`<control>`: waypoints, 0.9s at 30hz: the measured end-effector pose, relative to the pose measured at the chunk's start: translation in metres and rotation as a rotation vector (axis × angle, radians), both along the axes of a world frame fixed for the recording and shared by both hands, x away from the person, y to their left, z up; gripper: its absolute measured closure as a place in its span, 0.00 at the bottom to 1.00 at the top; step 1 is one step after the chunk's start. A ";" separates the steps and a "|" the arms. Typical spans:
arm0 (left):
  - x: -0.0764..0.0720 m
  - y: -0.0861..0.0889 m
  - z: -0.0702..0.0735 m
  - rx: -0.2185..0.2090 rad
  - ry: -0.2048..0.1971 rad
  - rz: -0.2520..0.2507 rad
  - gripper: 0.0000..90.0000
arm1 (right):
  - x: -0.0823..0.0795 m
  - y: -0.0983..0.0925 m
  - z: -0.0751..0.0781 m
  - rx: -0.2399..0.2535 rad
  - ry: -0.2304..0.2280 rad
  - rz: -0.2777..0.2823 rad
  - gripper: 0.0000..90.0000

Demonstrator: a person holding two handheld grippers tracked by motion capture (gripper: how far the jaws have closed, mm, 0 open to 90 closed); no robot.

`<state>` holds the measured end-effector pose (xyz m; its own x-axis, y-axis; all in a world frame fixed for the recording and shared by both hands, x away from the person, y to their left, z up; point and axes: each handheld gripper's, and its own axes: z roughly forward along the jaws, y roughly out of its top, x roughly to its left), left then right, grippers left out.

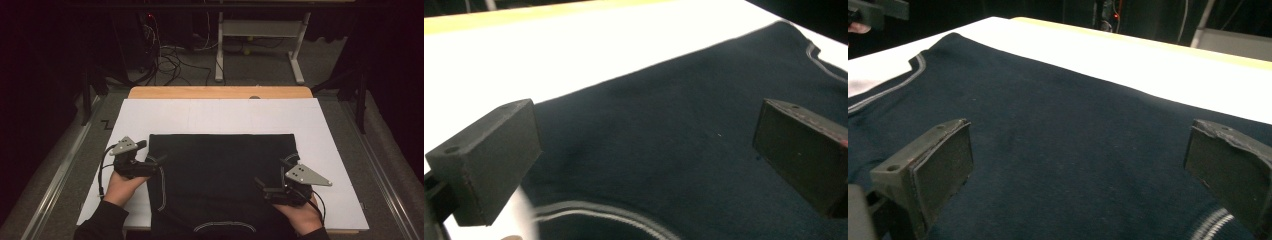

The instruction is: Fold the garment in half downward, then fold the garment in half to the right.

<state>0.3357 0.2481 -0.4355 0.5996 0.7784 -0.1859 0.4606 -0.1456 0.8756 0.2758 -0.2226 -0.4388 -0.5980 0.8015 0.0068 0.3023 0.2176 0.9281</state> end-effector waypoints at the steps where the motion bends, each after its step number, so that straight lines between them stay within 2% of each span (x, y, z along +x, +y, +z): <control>1: 0.000 0.004 0.002 -0.003 -0.001 0.009 0.00 | -0.001 0.002 0.000 -0.006 -0.006 0.004 0.00; 5: 0.001 0.013 0.005 -0.015 0.003 0.033 0.00 | -0.006 0.005 0.002 0.011 -0.003 0.014 0.00; 11: 0.006 0.016 0.004 0.010 0.013 0.049 0.00 | -0.010 0.012 0.007 0.014 -0.013 0.036 0.00; 13: 0.010 0.016 0.006 0.024 0.020 0.051 0.00 | -0.010 0.013 0.007 0.008 -0.016 0.042 0.00; 16: 0.016 0.017 0.010 0.004 0.027 0.054 0.00 | -0.011 0.016 0.006 -0.002 -0.010 0.053 0.00; 20: 0.026 0.020 0.016 0.027 0.052 0.059 0.00 | -0.012 0.021 0.008 0.016 -0.011 0.069 0.00; 22: 0.032 0.022 0.021 0.055 0.046 0.064 0.00 | -0.013 0.025 0.009 0.013 -0.014 0.081 0.00; 24: 0.039 0.025 0.025 0.060 0.051 0.064 0.00 | -0.014 0.028 0.011 0.017 -0.016 0.092 0.00; 27: 0.052 0.031 0.021 0.050 0.081 0.101 0.00 | -0.016 0.034 0.014 0.027 -0.017 0.104 0.00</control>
<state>0.3873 0.2791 -0.4142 0.5020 0.8437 -0.1901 0.5442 -0.1373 0.8276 0.2602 -0.1890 -0.4249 -0.6782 0.7347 0.0167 0.2631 0.2215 0.9390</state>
